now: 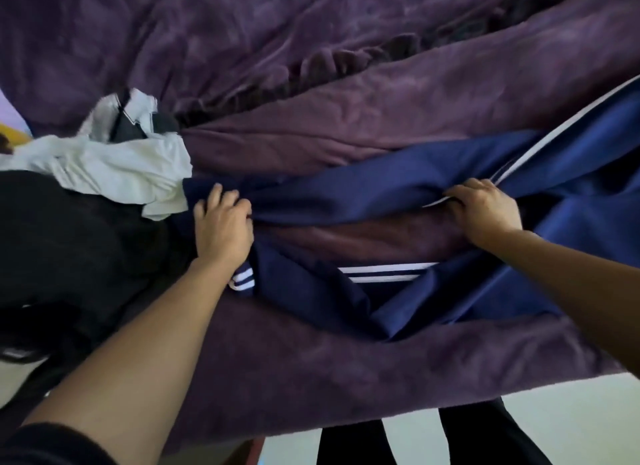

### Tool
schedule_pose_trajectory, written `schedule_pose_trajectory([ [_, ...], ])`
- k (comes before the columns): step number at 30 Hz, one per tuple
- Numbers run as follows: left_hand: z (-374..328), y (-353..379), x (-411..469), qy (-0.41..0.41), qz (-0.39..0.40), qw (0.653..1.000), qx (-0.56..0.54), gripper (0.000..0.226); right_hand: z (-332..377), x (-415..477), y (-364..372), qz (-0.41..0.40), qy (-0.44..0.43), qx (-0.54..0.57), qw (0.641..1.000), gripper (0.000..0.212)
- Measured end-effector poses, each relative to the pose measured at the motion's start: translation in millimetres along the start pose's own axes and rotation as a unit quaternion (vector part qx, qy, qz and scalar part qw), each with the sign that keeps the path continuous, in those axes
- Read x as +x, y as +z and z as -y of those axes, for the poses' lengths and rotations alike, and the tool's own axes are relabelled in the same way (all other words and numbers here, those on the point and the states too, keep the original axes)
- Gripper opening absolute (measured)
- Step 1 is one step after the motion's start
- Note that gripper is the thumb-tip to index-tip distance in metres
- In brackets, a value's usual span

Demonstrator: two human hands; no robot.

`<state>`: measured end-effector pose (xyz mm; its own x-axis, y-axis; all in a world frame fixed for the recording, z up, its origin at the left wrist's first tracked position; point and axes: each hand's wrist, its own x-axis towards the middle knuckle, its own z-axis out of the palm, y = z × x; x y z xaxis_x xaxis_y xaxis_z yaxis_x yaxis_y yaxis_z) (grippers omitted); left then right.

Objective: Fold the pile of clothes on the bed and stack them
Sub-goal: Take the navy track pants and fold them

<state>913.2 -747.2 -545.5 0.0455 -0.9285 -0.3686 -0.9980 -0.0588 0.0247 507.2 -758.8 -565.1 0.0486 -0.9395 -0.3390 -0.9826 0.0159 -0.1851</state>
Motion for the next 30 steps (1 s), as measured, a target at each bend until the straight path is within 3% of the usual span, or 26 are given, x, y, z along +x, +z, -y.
schedule_pose_trajectory([
  [2, 1, -18, 4, -0.012, 0.01, 0.992, -0.128, 0.01, -1, -10, -18, -0.03, -0.006, 0.02, 0.999, 0.023],
  [5, 4, -54, 11, -0.078, 0.033, 0.938, -0.336, 0.004, -8, -24, -53, -0.078, 0.008, 0.029, 0.997, 0.021],
  [10, 29, -95, 51, -0.146, 0.199, 0.869, -0.428, 0.013, -8, 26, -96, -0.117, -0.01, 0.036, 0.992, 0.02],
  [12, 38, -89, 74, -0.201, 0.121, 0.896, -0.377, 0.017, -1, 67, -101, -0.125, 0.022, 0.061, 0.99, 0.025],
  [14, 43, -81, 88, -0.253, -0.047, 0.916, -0.307, 0.024, 9, 106, -99, -0.126, 0.071, 0.086, 0.986, 0.028],
  [16, 34, -74, 86, -0.191, -0.137, 0.919, -0.318, 0.042, 18, 127, -90, -0.122, 0.089, 0.089, 0.984, 0.035],
  [17, 27, -66, 81, -0.121, -0.124, 0.939, -0.297, 0.051, 22, 130, -84, -0.116, 0.077, 0.076, 0.987, 0.039],
  [19, 12, -43, 67, 0.001, -0.041, 0.988, -0.147, 0.077, 30, 125, -67, -0.086, 0.016, 0.044, 0.995, 0.045],
  [20, 5, -31, 59, 0.04, 0.009, 0.997, -0.065, 0.087, 33, 120, -58, -0.062, -0.018, 0.032, 0.997, 0.049],
  [22, -5, -10, 47, 0.057, 0.045, 0.997, 0.022, 0.074, 34, 112, -41, -0.02, -0.06, 0.003, 0.998, 0.058],
  [25, -4, -6, 48, 0.017, -0.062, 0.998, -0.025, 0.028, 26, 114, -30, -0.015, -0.06, -0.005, 0.998, 0.06],
  [27, 4, -23, 58, -0.031, -0.092, 0.989, -0.112, 0.02, 24, 124, -34, -0.016, -0.048, 0.015, 0.999, 0.06],
  [30, 31, -62, 87, -0.147, -0.14, 0.952, -0.23, 0.029, 21, 140, -49, -0.064, -0.028, 0.077, 0.995, 0.062],
])
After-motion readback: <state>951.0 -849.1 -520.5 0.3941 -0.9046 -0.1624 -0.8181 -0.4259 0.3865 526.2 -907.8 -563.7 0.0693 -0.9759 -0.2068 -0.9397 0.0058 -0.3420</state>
